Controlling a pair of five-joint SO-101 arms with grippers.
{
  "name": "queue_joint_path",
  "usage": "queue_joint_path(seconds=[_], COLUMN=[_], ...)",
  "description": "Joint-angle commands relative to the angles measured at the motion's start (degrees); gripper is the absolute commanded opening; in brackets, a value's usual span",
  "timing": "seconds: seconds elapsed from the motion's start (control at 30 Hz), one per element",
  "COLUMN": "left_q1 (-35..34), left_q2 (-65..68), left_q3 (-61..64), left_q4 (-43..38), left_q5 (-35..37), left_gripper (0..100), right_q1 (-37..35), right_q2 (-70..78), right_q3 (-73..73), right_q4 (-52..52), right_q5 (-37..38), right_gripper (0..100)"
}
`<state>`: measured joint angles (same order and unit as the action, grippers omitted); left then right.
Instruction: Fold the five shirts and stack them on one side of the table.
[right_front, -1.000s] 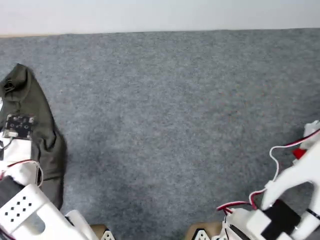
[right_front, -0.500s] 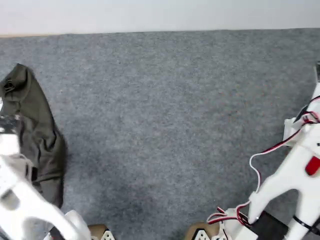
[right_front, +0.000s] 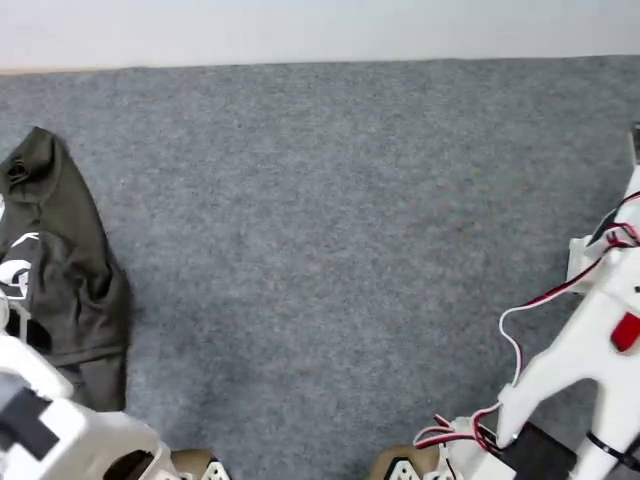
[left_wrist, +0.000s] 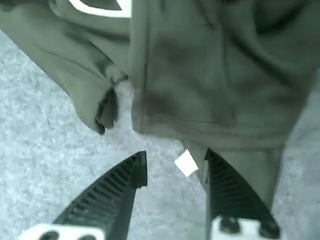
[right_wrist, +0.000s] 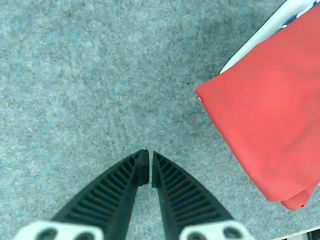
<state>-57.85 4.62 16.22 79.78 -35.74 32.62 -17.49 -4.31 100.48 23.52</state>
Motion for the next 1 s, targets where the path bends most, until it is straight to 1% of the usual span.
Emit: queue_joint_path(seconds=[0.0, 0.23, 0.37, 0.73, 0.87, 0.97], left_q1=[-0.2, 0.0, -0.1, 0.0, 0.8, 2.0], left_q2=[3.4, 11.8, 15.1, 16.4, 19.8, 23.4], left_q3=[-4.9, -10.2, -12.0, -11.6, -11.8, -12.1], left_q4=[-1.1, -1.1, -2.6, -7.3, -7.1, -4.7], left_q5=[1.0, 1.1, 1.1, 1.2, 1.2, 1.2], left_gripper=[19, 19, 19, 19, 19, 19], right_q1=[-0.5, -0.5, -0.5, -0.5, -0.5, -0.5], right_q2=[-2.4, -2.4, -2.4, -2.4, -2.4, -2.4], right_q3=[-0.5, -0.5, -0.5, -0.5, -0.5, -0.5], right_q4=[2.6, 2.6, 2.6, 2.5, 2.5, 2.5], right_q5=[0.3, 0.2, 0.2, 0.2, 0.2, 0.2], right_gripper=[1.5, 1.5, 1.5, 1.5, 1.5, 1.5])
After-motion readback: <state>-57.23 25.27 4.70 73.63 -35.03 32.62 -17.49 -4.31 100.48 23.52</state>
